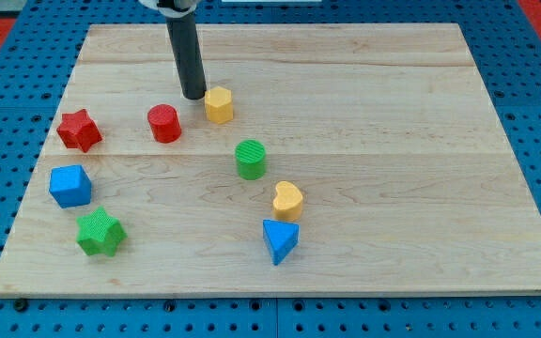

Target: Move the yellow hexagon to the top left of the green circle

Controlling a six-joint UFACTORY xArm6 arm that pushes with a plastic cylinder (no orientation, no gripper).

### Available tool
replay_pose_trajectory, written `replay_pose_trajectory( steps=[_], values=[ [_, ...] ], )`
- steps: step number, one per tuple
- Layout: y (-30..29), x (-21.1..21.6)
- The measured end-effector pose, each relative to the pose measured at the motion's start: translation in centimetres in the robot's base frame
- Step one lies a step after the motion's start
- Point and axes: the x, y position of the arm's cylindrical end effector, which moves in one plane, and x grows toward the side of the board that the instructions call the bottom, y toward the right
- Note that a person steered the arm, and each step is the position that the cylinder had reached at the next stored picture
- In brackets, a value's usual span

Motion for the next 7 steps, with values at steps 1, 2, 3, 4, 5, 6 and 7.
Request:
replay_pose_trajectory(
  steps=[1, 2, 3, 4, 5, 6, 7],
  values=[
    [1.5, 0.0],
    [2.7, 2.4],
    [2.7, 4.9],
    [5.9, 2.4],
    [11.3, 3.1],
    [9.4, 4.5],
    [7.7, 4.4]
  ],
)
